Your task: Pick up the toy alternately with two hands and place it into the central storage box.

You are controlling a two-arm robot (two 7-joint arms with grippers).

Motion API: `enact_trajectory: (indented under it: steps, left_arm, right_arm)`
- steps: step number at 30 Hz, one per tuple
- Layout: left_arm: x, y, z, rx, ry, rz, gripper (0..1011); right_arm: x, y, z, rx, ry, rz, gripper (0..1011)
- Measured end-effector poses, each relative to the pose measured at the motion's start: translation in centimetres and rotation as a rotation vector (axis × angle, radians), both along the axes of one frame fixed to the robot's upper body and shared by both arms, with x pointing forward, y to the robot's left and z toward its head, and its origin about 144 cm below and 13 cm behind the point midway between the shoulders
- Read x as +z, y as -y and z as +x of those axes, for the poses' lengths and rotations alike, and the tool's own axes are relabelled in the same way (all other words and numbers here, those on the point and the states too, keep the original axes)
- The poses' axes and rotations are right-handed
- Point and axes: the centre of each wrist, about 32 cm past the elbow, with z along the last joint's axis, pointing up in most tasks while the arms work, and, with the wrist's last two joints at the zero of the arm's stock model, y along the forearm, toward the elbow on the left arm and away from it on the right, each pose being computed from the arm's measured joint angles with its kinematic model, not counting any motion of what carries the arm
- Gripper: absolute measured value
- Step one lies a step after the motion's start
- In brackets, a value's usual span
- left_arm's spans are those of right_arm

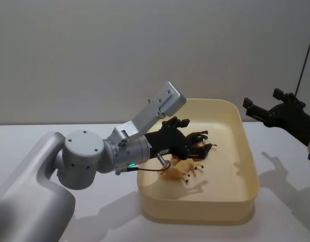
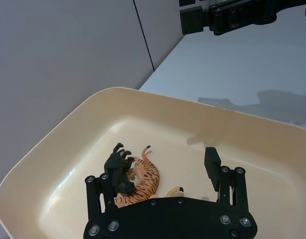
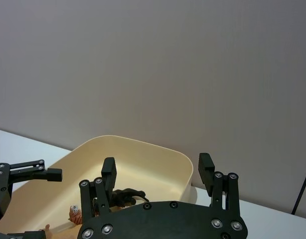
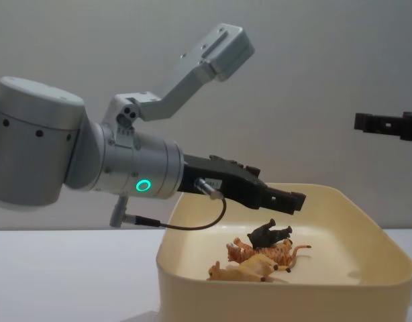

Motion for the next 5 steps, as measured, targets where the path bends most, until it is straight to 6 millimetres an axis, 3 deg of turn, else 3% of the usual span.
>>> enact_trajectory:
  steps: [5]
  left_arm:
    - [0.01,0.01,0.01,0.0,0.0,0.0,1001]
  right_arm:
    - [0.0,0.0,0.0,0.0,0.0,0.0,1001]
